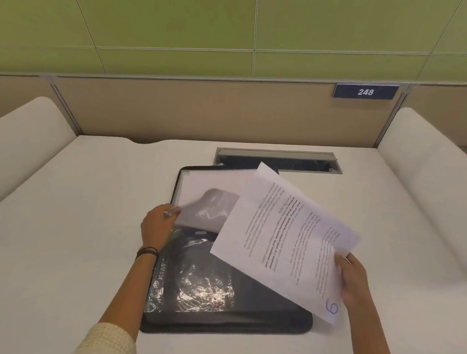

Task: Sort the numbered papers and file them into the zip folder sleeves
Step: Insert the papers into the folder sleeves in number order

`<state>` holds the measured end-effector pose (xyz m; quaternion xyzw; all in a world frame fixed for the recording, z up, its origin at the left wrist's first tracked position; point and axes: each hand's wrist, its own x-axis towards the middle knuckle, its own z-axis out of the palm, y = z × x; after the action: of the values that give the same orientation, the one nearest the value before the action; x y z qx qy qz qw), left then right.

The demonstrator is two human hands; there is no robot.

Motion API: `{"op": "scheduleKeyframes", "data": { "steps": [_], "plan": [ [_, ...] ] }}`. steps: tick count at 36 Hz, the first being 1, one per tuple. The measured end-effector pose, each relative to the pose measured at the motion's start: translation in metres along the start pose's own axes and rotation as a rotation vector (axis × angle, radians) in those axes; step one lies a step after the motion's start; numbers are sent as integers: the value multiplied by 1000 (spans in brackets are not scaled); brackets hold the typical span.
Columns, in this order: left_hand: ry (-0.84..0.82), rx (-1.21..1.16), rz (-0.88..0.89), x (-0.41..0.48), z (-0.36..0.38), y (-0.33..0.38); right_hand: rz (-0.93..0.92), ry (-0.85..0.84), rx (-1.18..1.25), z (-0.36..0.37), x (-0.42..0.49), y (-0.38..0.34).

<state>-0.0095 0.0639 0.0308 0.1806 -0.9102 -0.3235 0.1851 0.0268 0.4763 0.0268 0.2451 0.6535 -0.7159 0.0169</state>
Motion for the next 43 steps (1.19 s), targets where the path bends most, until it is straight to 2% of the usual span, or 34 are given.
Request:
{"op": "scheduleKeyframes", "data": {
  "steps": [6, 13, 22, 25, 30, 32, 39, 43],
  "plan": [
    [104, -39, -52, 29, 6, 12, -21, 13, -56, -7, 5, 2],
    [228, -41, 5, 50, 8, 31, -67, 110, -179, -12, 13, 2],
    [209, 17, 63, 39, 25, 43, -215, 337, -323, -14, 16, 8],
    [95, -11, 107, 24, 37, 47, -280, 375, -350, -13, 11, 6],
    [-292, -28, 273, -13, 71, 45, -356, 397, -382, -14, 7, 5],
    [-394, -12, 318, -29, 83, 46, -382, 406, -394, -16, 6, 8],
    [-550, -20, 338, -65, 111, 65, -407, 455, -414, -24, 7, 16],
    [-637, 131, 372, -66, 123, 69, -424, 427, -562, -26, 12, 22]
  ]
}}
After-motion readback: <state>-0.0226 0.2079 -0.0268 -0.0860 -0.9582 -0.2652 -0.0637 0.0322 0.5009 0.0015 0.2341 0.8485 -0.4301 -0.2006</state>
